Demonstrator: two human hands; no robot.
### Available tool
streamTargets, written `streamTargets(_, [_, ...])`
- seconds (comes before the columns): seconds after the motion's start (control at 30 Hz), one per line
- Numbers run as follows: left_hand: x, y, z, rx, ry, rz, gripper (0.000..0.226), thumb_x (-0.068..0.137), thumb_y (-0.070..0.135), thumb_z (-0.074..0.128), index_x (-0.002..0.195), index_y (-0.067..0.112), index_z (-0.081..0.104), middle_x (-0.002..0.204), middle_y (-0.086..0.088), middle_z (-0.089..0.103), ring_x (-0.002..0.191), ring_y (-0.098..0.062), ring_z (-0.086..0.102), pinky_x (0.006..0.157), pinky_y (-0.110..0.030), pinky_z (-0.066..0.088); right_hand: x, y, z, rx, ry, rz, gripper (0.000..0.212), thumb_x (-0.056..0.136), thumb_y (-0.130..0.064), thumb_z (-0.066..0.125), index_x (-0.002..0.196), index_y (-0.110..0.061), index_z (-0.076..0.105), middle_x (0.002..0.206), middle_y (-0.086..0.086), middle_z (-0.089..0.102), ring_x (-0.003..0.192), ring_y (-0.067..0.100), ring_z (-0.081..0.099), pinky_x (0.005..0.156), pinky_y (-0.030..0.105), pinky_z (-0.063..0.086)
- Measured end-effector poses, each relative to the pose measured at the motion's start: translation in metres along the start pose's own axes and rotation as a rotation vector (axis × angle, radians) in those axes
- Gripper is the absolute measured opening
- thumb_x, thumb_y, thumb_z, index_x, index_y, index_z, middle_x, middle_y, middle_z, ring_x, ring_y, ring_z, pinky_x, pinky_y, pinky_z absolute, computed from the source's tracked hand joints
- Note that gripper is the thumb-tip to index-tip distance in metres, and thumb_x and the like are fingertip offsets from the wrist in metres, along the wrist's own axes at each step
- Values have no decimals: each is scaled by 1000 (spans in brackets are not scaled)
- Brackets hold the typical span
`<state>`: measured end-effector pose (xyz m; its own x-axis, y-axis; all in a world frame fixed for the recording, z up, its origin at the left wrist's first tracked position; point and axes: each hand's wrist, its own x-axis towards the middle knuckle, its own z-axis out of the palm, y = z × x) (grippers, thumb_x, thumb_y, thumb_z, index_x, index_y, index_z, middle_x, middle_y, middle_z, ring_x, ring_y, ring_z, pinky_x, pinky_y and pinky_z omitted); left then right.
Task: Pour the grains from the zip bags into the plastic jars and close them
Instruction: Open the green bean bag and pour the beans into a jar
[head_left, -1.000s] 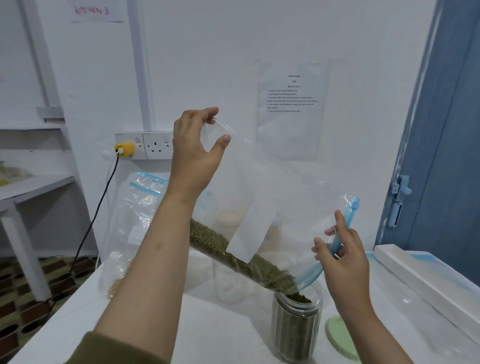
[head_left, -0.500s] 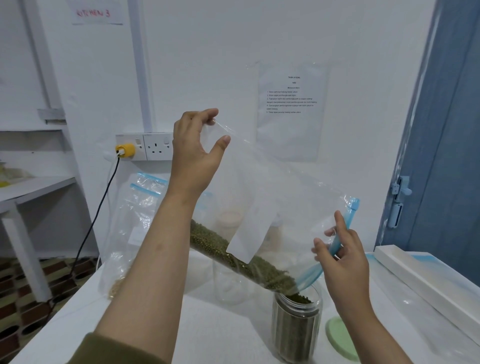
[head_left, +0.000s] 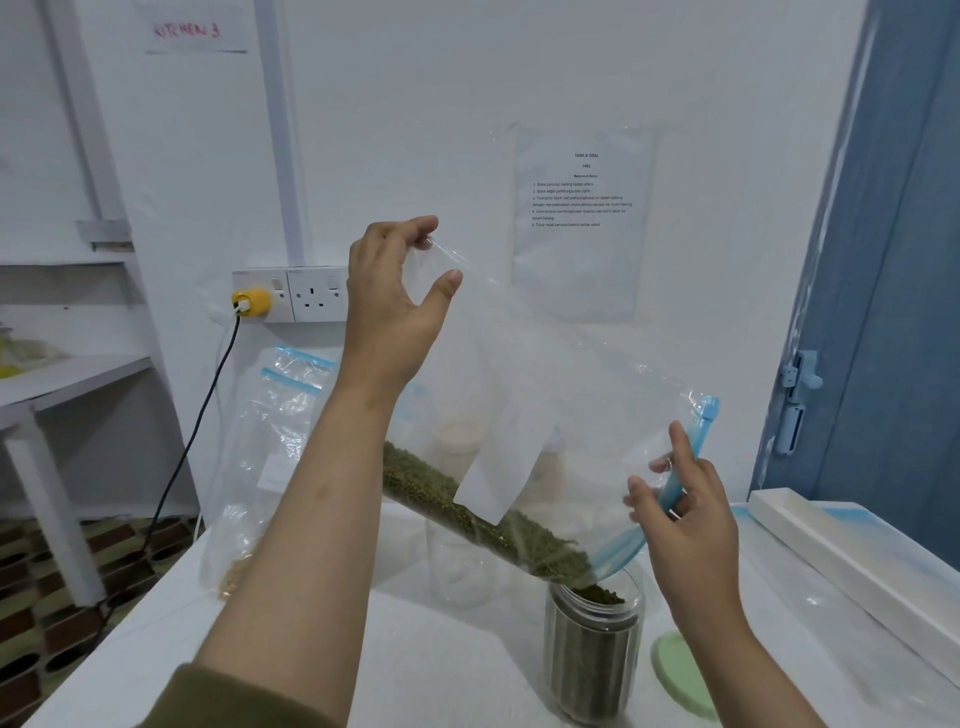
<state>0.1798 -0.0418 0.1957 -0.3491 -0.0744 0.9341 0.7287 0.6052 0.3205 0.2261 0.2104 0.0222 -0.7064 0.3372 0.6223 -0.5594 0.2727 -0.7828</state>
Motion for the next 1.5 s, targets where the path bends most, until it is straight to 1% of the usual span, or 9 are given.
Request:
streamTargets(0.1, [0, 0, 1, 6, 9, 7, 44, 88, 22, 68, 129, 15, 57, 113, 6, 51, 117, -16, 47, 101, -15, 34, -1, 0, 0, 16, -2, -8, 65, 94, -12, 63, 143, -47, 39, 102, -8, 53, 92, 31, 63, 85, 35, 56])
streamTargets(0.47, [0, 0, 0, 14, 0, 11, 43, 89, 21, 69, 130, 16, 56, 114, 6, 51, 117, -13, 46, 99, -10, 32, -1, 0, 0, 17, -5, -3, 64, 94, -13, 63, 143, -46, 39, 101, -9, 52, 91, 31, 63, 86, 35, 56])
streamTargets(0.7, [0, 1, 1, 18, -1, 13, 43, 89, 22, 68, 129, 16, 56, 113, 6, 51, 117, -14, 46, 99, -10, 32, -1, 3, 0, 17, 3, -5, 64, 94, -13, 63, 144, -44, 38, 101, -11, 51, 93, 29, 63, 84, 28, 54])
streamTargets(0.97, [1, 2, 1, 8, -5, 15, 43, 89, 23, 68, 130, 16, 56, 114, 6, 51, 118, -15, 46, 101, -17, 36, -1, 2, 0, 6, 16, 5, 64, 94, -14, 63, 145, -43, 39, 101, -11, 52, 91, 29, 63, 86, 34, 56])
streamTargets(1.13, [1, 2, 1, 2, -2, 14, 43, 89, 22, 68, 130, 16, 56, 113, 6, 51, 117, -14, 46, 100, -15, 35, -2, -1, 1, -6, 25, 9, 63, 94, -13, 63, 145, -42, 39, 101, -11, 52, 90, 30, 62, 85, 36, 57])
streamTargets(1.27, [0, 2, 2, -1, 0, 14, 43, 89, 22, 68, 130, 15, 56, 113, 6, 51, 117, -15, 46, 101, -17, 35, -2, -2, 1, -34, 42, -3, 63, 94, -15, 63, 145, -43, 39, 103, -11, 51, 91, 23, 62, 83, 29, 57])
streamTargets(1.37, [0, 3, 2, 0, 0, 16, 43, 89, 22, 68, 130, 16, 56, 113, 6, 51, 118, -16, 47, 103, -23, 38, -4, -4, 2, -77, 81, -12, 59, 94, -14, 64, 144, -36, 44, 113, -5, 45, 97, 1, 57, 78, 8, 50])
streamTargets(1.4, [0, 3, 2, 0, 0, 17, 43, 89, 23, 68, 130, 16, 56, 113, 6, 51, 118, -16, 47, 103, -25, 39, -4, -3, 3, -84, 94, -10, 57, 93, -14, 65, 144, -34, 46, 116, -4, 41, 100, -2, 55, 78, 5, 48])
streamTargets(1.5, [-1, 3, 2, 0, -4, 23, 43, 89, 23, 68, 130, 15, 56, 113, 6, 52, 118, -17, 47, 103, -26, 39, -5, 0, 5, -179, 145, -40, 56, 89, -18, 70, 141, -28, 52, 120, -7, 32, 105, 8, 47, 87, 10, 42])
